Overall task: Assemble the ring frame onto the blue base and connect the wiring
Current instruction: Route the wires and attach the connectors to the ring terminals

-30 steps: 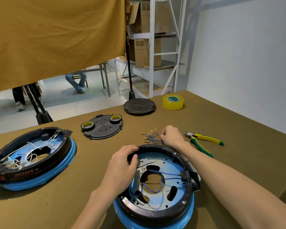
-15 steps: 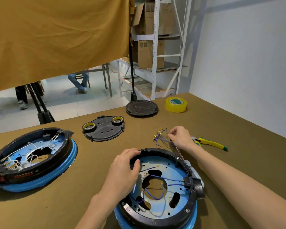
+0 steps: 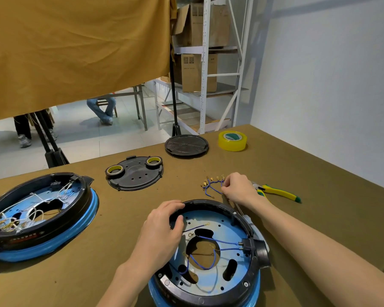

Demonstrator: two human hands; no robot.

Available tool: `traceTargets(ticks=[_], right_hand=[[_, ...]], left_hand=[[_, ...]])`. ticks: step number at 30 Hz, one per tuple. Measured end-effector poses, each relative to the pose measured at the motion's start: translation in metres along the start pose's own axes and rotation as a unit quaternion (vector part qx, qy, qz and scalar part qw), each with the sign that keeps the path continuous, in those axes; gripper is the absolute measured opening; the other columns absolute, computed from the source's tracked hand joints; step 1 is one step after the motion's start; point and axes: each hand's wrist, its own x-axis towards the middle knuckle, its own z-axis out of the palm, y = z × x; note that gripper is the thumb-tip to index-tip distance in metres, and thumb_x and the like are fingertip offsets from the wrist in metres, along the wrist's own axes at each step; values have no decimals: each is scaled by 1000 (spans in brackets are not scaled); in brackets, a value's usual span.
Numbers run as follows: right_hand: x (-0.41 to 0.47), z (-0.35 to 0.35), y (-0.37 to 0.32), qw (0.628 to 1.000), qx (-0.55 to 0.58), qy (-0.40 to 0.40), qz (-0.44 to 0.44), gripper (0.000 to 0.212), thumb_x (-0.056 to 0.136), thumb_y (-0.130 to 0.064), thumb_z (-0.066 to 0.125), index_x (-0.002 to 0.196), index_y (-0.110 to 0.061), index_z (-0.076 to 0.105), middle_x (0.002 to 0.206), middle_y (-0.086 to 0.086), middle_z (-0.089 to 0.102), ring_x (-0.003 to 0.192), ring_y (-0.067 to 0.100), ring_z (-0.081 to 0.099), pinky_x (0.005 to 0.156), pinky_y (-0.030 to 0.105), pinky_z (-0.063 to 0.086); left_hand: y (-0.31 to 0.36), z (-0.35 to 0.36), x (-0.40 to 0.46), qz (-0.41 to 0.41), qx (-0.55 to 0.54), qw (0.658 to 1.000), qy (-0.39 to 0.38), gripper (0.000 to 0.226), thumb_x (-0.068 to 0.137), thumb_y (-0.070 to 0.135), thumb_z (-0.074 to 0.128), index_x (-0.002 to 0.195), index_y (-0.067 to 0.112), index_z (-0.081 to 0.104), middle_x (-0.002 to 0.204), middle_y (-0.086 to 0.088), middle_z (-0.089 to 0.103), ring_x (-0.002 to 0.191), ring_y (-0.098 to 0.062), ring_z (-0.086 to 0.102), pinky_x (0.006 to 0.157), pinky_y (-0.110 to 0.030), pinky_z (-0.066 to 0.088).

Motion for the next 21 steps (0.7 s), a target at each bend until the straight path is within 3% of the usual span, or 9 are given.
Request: traceTargets(ticks=[5,7,9,12,15,17,21], right_hand=[[-1,5,-12,998,-39,34,-24,10,91,-21,63,97,-18,69,99,5,70,93,28,65,72,33,49],[-2,11,-21,997,-59,2,-41,15,91,-28,64,89,-15,72,92,6,71,90,28,66,71,31,48],[-1,15,-27,996,-79,-16,-36,25,91,-30,65,74,-11,63,81,9,65,85,32,65,72,34,49],[2,15,-27,998,-40,-51,-18,30,93,-19,62,66,-11,52,75,11,59,80,34,62,72,37,49],[1,9,-22,999,-7,-35,-19,12,94,-12,59,89,-8,70,97,12,72,95,33,67,81,38,53],[0,2,-15,1000,10,6,-11,14,96,-14,58,102,-13,70,108,9,71,99,29,66,82,36,52],[-3,-1,-7,999,-12,-41,-23,12,94,-30,68,96,-18,71,106,6,72,96,23,65,80,33,53]], left_hand=[[1,0,0,1,1,1000,1,32,103,24,55,133,30,64,136,24,56,127,0,50,112,-28,41],[0,0,-1,2,2,1000,1,32,103,24,55,133,31,64,136,25,56,127,0,50,111,-25,40],[0,0,0,2,1,1000,1,32,104,25,55,134,31,64,137,25,55,127,1,49,111,-25,40],[-1,0,-1,3,-1,1000,-1,33,104,26,54,135,32,63,137,26,54,127,3,48,112,-25,40],[-2,1,0,5,-2,1000,0,33,103,26,55,134,32,63,136,26,55,127,2,49,112,-27,41],[-3,1,1,6,-1,1000,0,32,103,25,55,133,32,64,135,26,56,126,2,50,111,-28,42],[-4,2,1,10,-3,1000,1,32,103,25,55,132,31,64,134,26,56,126,1,51,111,-28,43]])
